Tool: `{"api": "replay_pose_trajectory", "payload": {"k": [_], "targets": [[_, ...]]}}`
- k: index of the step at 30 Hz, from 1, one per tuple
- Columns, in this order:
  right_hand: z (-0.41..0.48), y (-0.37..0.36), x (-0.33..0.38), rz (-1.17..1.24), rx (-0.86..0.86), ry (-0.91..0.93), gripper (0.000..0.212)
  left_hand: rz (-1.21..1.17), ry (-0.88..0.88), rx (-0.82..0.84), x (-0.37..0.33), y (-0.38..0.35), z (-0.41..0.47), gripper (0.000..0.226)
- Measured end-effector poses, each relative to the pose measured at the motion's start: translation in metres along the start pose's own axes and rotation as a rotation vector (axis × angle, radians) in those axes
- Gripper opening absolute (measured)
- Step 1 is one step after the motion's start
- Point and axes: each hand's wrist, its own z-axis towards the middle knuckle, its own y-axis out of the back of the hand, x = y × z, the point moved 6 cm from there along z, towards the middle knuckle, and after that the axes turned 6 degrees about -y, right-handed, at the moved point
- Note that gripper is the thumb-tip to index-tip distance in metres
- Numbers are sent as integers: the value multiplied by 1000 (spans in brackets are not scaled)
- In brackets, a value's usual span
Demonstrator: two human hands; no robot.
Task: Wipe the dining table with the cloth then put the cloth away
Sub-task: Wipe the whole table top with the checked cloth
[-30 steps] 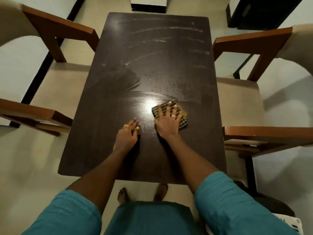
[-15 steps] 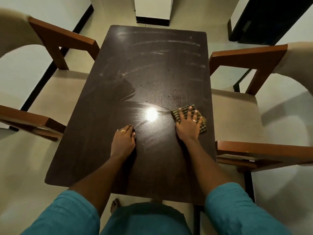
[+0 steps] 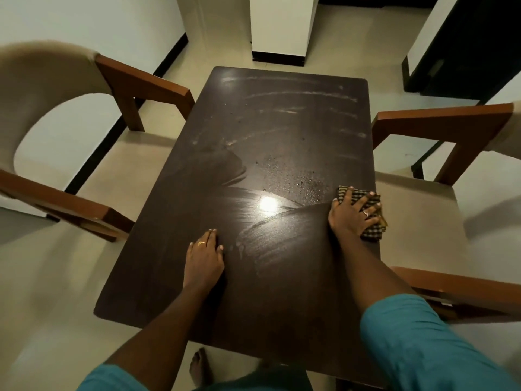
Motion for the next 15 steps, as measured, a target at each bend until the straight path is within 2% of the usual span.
{"api": "replay_pose_trajectory", "payload": {"k": [4,10,12,15], "targets": [[-35,-18,56,-110,44,262,63,-24,34,10,11,2,-5,50],[-146,-66,131,-214,200,706,72,-40,35,7,25,10,-9,51],[-162,-72,133,-235,193,794,68,-33,44,10,33,14,-4,51],[-152,-68,123,-254,144,828,62,-13,57,6,49,18,5,49]]}}
